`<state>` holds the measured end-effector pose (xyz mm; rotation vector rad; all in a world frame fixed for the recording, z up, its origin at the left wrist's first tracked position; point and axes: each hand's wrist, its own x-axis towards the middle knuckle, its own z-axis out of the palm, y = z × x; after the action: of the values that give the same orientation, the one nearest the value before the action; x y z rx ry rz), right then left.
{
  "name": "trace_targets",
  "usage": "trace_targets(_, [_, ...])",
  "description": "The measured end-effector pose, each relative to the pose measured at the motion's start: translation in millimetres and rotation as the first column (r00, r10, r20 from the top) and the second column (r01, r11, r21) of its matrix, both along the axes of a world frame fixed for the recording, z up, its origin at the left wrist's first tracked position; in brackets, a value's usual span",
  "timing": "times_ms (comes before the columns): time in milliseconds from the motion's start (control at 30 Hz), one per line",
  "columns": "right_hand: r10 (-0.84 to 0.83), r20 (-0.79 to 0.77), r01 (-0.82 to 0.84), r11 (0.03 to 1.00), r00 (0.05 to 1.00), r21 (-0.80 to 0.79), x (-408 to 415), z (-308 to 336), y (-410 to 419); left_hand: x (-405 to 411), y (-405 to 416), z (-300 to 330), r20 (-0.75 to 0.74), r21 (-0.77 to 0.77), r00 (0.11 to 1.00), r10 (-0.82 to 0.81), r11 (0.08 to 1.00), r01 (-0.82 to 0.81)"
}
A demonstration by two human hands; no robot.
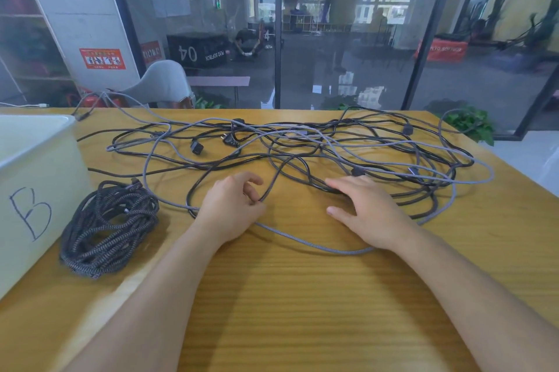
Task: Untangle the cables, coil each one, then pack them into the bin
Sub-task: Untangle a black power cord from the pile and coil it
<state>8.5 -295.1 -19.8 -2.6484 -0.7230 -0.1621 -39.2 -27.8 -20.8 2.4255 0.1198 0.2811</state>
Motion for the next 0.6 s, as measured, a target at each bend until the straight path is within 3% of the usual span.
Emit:
trace_targets(167, [-0.021,0.025,0.021,1.0,0.999,-0.013,-2.4,-1.2,3.9,-3.3,-7.0,1.0,-0.09,0.053,0.989,-0.116,0.991,0.121])
trace_targets(267, [0.092,0.002,-0.092,0.995,0.996,0.047,-7.3,-2.6,5.4,-2.6,-12.1,-1.4,0.129,0.203,0.982,-0.137,0.973,0.109])
trace_targets(367, [0.208,0.074,-0.215,0.971,0.975,0.103,-10.3,-7.3,12.6,-1.1,-20.3,-4.5,0.293,0.3,0.901,-0.319,0.926,0.23])
trace_targets(467, [0.23,0.166,-0.254,0.957,0.959,0.141,-10.2,-6.8,18.0,0.2,-26.2,-10.2,0.241,0.304,0.863,-0.445,0.879,0.368])
trace_targets(600, [0.111,0.259,-0.152,0.978,0.96,0.146,-10.9,0.4,14.0,1.8,-22.3,-12.1,0.222,0.353,0.896,-0.384,0.889,0.293])
